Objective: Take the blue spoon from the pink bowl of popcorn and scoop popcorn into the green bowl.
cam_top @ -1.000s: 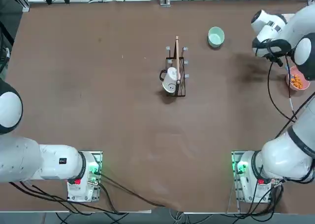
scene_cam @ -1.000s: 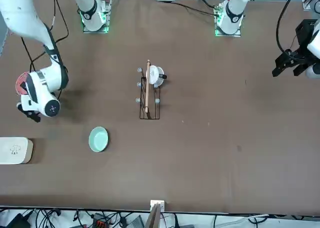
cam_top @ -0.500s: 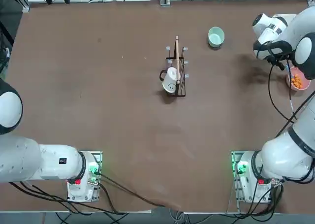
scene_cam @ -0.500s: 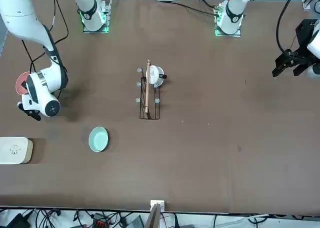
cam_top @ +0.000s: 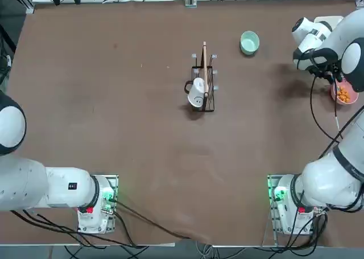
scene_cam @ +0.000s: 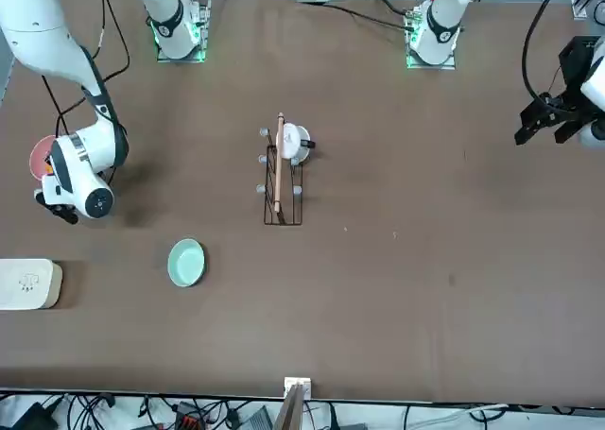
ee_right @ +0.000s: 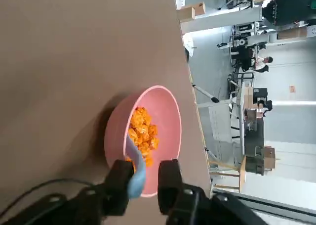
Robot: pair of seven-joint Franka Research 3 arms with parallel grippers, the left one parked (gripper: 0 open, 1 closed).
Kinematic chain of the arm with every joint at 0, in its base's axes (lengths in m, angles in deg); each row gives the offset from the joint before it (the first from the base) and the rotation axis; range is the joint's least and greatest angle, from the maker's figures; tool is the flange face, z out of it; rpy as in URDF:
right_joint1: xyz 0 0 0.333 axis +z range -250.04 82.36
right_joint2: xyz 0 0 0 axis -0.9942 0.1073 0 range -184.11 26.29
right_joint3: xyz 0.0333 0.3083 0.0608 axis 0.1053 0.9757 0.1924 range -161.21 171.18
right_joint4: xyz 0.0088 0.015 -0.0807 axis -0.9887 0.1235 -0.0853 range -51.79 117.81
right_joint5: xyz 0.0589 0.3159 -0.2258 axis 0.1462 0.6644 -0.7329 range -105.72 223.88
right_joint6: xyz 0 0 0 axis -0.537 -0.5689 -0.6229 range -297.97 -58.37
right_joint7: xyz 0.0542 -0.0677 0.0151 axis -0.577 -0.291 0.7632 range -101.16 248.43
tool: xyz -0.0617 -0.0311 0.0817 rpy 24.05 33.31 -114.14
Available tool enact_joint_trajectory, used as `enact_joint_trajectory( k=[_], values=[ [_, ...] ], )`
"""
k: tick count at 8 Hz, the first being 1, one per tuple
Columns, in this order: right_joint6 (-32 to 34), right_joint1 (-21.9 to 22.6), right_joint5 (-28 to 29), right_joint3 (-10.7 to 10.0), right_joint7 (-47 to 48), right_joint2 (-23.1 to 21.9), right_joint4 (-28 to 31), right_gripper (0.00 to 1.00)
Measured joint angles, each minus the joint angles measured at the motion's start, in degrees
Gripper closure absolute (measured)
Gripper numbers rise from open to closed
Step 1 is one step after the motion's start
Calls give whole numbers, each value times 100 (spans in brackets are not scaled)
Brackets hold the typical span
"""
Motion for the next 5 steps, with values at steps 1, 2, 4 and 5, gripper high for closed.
enact_joint_trajectory(
  k=[1,2,4,5],
  values=[
    [0,7,-1,6,206,20,0,74],
    [0,12,-7,15,333,60,0,78],
    [42,24,-34,27,395,134,0,85],
    [112,38,-44,30,403,142,2,88]
  ],
)
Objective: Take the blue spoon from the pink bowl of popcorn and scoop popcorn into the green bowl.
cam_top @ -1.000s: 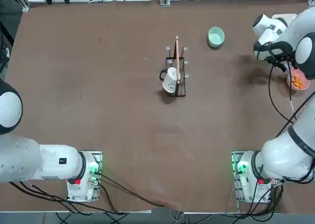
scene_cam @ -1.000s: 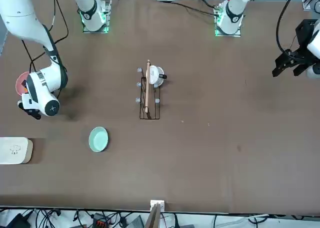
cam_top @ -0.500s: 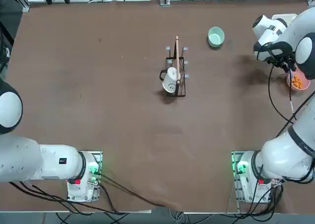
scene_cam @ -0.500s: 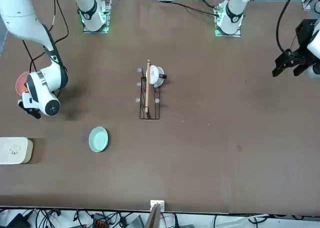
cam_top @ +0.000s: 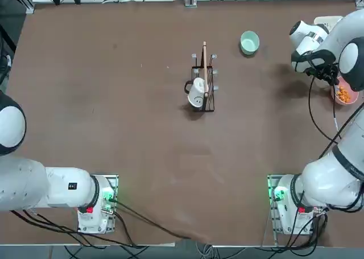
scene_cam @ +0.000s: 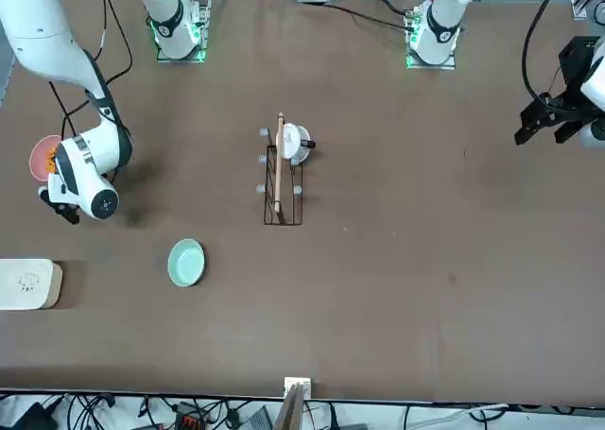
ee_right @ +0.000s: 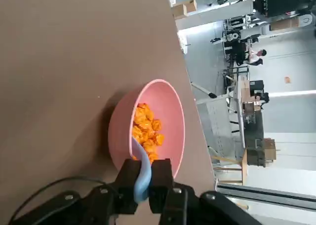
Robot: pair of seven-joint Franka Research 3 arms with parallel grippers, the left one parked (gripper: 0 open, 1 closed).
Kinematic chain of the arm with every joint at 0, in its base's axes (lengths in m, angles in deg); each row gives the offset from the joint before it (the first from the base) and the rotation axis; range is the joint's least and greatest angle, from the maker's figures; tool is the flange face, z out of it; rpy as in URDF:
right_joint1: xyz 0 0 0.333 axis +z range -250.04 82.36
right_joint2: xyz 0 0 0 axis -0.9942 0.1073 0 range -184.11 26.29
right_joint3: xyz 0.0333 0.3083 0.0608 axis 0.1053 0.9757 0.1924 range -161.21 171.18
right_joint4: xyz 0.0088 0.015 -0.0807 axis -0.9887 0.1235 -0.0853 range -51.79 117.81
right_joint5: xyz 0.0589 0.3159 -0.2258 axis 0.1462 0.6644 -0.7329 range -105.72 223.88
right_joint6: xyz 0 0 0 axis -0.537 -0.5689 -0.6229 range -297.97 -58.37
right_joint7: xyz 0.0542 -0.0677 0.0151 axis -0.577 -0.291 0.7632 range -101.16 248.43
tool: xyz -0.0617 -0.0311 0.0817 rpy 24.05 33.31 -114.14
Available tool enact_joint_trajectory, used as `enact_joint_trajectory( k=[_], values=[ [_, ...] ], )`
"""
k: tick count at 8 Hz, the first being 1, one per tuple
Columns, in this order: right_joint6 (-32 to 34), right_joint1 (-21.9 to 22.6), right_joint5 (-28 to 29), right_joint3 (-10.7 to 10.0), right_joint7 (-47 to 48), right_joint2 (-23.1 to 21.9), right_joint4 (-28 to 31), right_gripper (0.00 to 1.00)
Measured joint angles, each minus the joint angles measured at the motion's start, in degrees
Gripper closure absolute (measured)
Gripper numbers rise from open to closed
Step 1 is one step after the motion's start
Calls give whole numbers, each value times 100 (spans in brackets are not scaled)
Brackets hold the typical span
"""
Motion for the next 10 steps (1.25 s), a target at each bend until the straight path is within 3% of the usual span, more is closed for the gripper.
enact_joint_trajectory(
  k=[6,10],
  values=[
    [897,365,-386,25,27,71,-7,88],
    [1526,832,-447,41,45,62,-265,88]
  ],
)
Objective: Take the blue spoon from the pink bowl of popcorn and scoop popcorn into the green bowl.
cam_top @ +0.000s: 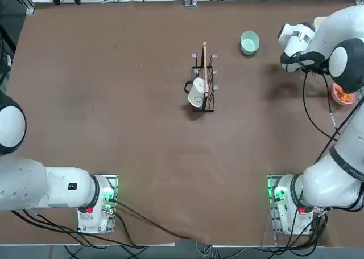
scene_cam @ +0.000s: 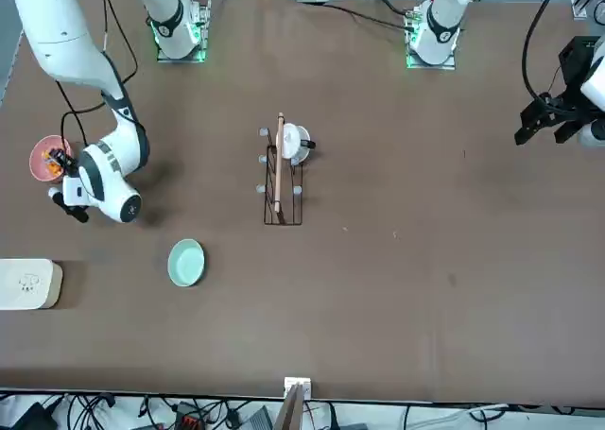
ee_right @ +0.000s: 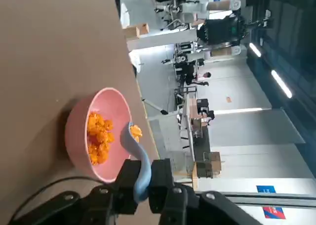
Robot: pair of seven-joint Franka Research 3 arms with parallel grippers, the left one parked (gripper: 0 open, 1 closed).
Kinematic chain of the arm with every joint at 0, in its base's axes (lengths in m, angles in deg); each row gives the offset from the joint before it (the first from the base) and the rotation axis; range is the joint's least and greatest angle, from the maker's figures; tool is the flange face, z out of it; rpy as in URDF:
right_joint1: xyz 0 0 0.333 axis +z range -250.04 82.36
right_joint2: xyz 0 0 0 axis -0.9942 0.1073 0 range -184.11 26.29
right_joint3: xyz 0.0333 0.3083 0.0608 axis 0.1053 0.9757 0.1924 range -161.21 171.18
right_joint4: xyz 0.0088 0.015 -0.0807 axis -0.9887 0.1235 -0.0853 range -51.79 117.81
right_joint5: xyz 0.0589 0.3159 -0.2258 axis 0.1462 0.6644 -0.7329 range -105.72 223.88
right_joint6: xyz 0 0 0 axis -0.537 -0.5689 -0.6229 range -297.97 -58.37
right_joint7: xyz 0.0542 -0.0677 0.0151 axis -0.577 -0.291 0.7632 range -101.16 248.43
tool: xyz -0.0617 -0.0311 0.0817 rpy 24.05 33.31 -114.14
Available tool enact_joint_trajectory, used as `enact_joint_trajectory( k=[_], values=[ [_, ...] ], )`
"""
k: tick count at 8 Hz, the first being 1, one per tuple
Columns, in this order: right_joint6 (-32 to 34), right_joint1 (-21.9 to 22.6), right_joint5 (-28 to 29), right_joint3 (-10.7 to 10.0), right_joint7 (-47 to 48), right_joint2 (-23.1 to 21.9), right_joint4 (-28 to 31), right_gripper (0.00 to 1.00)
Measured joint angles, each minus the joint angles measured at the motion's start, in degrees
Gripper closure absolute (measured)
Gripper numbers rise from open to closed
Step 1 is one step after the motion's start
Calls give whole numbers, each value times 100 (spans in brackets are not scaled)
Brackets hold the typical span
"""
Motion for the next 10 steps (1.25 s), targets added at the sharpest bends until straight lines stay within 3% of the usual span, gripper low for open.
enact_joint_trajectory(
  k=[6,10],
  values=[
    [404,1596,-14,39,-1437,6,-1681,88],
    [406,2535,-400,55,-1797,595,-2751,88]
  ],
)
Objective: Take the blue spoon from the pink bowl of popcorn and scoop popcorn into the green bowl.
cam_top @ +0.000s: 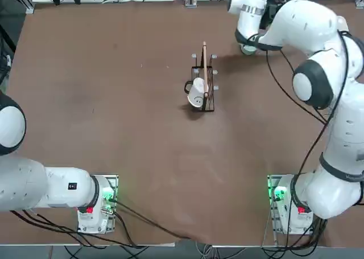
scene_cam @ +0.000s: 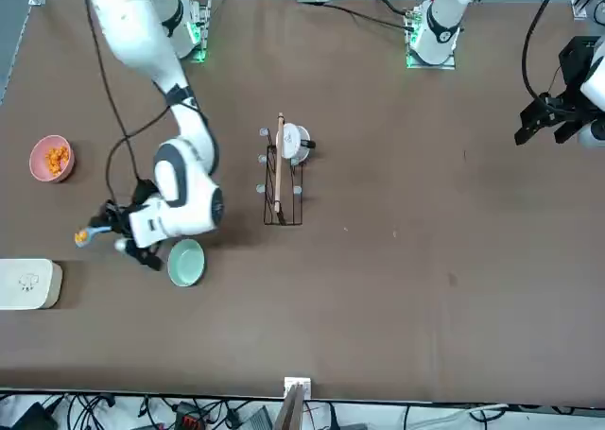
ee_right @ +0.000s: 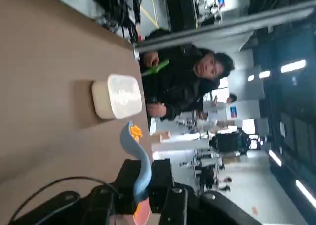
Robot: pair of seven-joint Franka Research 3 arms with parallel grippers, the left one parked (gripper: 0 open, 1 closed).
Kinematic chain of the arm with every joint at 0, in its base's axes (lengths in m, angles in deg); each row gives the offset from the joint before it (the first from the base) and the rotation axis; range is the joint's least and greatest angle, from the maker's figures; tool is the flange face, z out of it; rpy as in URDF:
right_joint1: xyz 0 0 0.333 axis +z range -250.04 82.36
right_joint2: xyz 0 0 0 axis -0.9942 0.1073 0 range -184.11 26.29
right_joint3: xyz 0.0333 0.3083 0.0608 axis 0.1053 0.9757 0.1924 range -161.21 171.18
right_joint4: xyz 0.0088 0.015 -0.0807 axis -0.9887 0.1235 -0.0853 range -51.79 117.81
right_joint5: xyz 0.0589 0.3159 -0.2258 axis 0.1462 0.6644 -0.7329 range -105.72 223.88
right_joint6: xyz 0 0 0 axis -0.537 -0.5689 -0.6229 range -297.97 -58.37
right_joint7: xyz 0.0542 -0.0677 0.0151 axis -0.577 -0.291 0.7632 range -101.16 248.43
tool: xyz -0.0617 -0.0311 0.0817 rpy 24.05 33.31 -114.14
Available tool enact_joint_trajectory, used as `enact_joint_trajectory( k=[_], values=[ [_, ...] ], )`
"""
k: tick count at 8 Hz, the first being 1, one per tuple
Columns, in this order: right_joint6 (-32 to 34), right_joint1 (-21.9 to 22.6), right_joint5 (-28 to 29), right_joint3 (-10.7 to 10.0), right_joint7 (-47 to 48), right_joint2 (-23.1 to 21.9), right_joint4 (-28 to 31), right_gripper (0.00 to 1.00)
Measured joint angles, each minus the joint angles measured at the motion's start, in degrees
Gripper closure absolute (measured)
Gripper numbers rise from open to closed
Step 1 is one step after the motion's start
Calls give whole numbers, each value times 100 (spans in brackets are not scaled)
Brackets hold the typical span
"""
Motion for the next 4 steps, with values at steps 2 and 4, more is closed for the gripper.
enact_joint_trajectory(
  k=[2,4],
  values=[
    [46,399,-66,-1,-14,191,-220,88],
    [152,729,-40,9,-28,302,-393,88]
  ],
)
